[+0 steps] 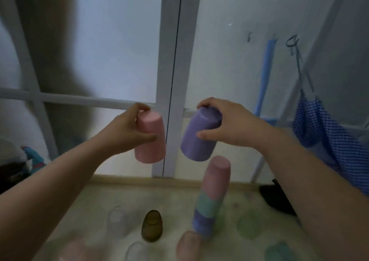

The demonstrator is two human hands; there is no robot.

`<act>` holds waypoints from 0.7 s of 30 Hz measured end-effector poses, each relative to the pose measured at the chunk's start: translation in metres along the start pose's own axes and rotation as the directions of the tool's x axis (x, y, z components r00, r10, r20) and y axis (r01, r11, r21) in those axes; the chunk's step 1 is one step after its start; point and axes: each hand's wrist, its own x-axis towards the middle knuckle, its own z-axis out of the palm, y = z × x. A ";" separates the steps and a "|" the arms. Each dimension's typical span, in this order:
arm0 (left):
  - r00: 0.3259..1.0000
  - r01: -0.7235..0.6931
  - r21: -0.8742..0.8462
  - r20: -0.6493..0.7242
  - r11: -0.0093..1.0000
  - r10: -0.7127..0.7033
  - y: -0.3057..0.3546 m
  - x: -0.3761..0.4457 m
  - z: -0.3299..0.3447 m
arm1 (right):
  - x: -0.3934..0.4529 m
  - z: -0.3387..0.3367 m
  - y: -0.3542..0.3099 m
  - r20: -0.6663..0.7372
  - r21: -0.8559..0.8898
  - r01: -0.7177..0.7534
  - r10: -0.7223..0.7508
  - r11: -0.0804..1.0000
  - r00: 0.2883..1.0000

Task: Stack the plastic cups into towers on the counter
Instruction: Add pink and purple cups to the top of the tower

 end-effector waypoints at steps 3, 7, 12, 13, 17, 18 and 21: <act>0.998 -0.050 -0.013 0.022 0.999 0.050 0.032 0.001 0.017 | -0.006 -0.026 0.020 -0.033 -0.033 -0.005 0.004 0.999 0.999; 0.998 -0.056 -0.028 0.024 0.998 0.056 0.053 -0.001 0.041 | -0.009 -0.021 0.052 -0.007 -0.060 -0.102 0.102 0.993 0.995; 1.000 -0.020 -0.053 0.021 0.998 0.021 0.057 -0.006 0.068 | -0.012 0.014 0.085 0.118 -0.039 -0.131 0.135 0.991 0.984; 1.000 -0.007 -0.063 0.020 0.998 0.008 0.055 -0.007 0.072 | -0.013 0.020 0.090 0.138 -0.033 -0.132 0.136 0.991 0.981; 1.000 0.026 -0.111 0.018 0.994 -0.024 0.053 -0.012 0.088 | -0.016 0.038 0.105 0.194 -0.022 -0.123 0.125 0.992 0.973; 0.999 0.027 -0.115 0.020 0.993 -0.025 0.053 -0.013 0.090 | -0.016 0.042 0.107 0.198 -0.005 -0.123 0.121 0.992 0.973; 1.000 0.023 -0.128 0.001 0.991 -0.023 0.056 -0.011 0.092 | -0.016 0.047 0.110 0.190 0.053 -0.119 0.107 0.991 0.976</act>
